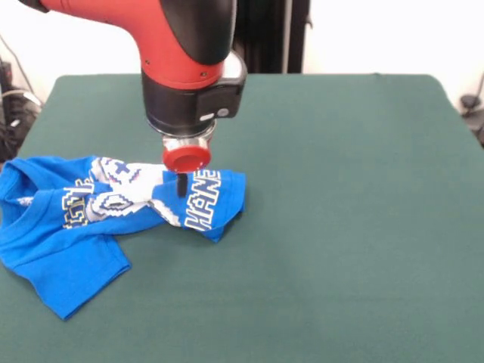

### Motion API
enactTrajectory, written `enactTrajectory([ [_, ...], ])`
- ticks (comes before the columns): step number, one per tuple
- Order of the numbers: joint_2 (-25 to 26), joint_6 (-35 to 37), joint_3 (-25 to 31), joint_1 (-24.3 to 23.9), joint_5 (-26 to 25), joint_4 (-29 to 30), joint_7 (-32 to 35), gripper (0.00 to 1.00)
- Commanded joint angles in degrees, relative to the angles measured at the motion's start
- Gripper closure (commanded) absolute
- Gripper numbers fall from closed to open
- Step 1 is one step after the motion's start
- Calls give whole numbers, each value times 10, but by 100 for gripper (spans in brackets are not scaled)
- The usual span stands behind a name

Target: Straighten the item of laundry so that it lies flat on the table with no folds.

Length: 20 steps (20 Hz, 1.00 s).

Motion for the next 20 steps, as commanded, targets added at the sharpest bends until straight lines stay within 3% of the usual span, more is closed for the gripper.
enactTrajectory([
  [1, 24, 89, 83, 16, 48, 88, -72, 0],
  [8, 29, 67, 88, 16, 44, 94, -84, 0],
  [20, 86, -24, 54, 54, 7, 64, -20, 0],
])
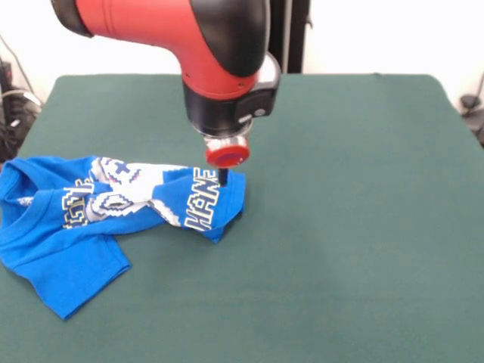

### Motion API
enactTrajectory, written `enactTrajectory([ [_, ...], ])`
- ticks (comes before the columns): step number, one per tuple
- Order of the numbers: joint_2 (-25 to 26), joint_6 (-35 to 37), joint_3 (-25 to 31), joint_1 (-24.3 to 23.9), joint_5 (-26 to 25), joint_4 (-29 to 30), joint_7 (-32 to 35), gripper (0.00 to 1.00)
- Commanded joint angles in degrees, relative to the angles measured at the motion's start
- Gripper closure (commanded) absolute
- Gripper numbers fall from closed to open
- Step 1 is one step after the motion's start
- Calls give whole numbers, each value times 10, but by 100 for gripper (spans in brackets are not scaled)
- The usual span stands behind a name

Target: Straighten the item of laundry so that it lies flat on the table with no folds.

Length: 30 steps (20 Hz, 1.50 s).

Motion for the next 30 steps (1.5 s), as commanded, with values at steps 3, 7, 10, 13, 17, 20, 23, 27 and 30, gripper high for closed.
enactTrajectory([
  [3, 93, -40, 32, 43, -18, 16, -17, 0],
  [7, 117, -23, 23, 45, -22, -11, -26, 0],
  [10, 140, -22, 3, 56, -35, -41, -14, 0],
  [13, 157, -34, -32, 78, -53, -69, 20, 0],
  [17, 182, -113, -104, 123, -92, -97, 104, 0],
  [20, 200, -148, -147, 151, -108, -116, 144, 0],
  [23, 220, -162, -178, 167, -116, -134, 166, 0],
  [27, 234, -169, -205, 181, -118, -144, 168, 0],
  [30, 240, -172, -219, 189, -117, -149, 140, 100],
])
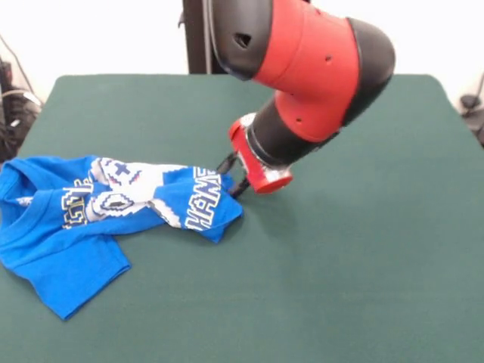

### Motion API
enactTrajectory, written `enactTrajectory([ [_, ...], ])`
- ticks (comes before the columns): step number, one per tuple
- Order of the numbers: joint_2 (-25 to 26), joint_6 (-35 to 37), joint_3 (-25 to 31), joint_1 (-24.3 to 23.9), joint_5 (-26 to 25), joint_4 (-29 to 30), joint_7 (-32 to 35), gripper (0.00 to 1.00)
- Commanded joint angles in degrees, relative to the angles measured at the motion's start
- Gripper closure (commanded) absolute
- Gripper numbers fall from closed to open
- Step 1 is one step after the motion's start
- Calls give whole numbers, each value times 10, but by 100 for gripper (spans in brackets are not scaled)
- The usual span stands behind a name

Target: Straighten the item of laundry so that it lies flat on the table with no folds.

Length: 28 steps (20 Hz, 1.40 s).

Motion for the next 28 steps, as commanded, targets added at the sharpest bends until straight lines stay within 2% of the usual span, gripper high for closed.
enactTrajectory([
  [1, 106, -164, -28, -18, -49, -18, 139, 100],
  [8, 96, -215, -27, -22, -25, 4, 129, 100],
  [10, 84, -219, -3, -36, 4, 23, 113, 100],
  [12, 45, -137, 34, -54, 50, 60, 62, 100],
  [15, -43, -2, 111, -103, 137, 150, -33, 100],
  [17, -83, 30, 130, -118, 161, 193, -63, 100],
  [20, -120, 38, 161, -132, 194, 254, -74, 100],
  [23, -141, 36, 169, -125, 206, 283, -59, 100],
  [26, -150, 4, 144, -93, 180, 286, -34, 100],
  [28, -149, -39, 113, -62, 145, 281, -12, 100],
])
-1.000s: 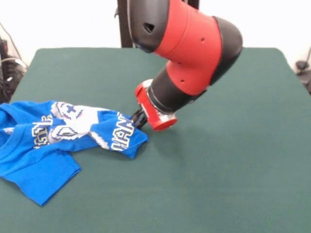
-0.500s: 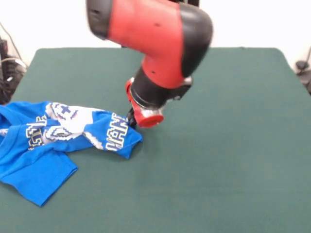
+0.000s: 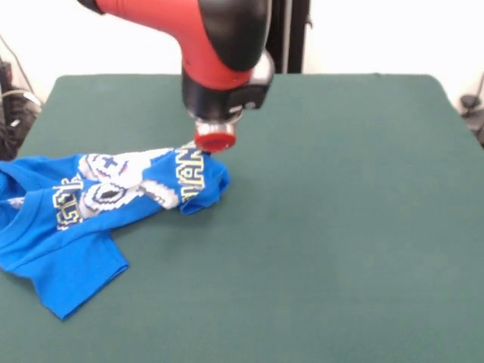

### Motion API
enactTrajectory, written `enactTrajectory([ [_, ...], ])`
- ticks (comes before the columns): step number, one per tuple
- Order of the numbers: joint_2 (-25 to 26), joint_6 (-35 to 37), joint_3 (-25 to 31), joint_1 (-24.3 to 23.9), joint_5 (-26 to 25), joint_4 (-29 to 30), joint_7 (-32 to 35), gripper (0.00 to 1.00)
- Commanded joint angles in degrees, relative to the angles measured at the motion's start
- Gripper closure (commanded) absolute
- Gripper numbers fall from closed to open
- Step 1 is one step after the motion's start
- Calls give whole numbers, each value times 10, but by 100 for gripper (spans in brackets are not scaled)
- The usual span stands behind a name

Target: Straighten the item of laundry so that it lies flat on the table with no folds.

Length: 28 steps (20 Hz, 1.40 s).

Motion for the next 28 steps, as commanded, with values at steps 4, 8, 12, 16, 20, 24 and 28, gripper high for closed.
enactTrajectory([
  [4, -35, -82, 8, 130, -52, 114, 45, 100],
  [8, -73, -59, 8, 141, -35, 140, 37, 100],
  [12, -130, -1, 3, 162, -14, 158, 31, 100],
  [16, -141, 26, -7, 181, -13, 139, 40, 100],
  [20, -78, -30, 3, 184, -16, 98, 62, 100],
  [24, -37, -77, 23, 181, -4, 74, 72, 100],
  [28, -32, -74, 65, 163, 44, 83, 63, 100],
])
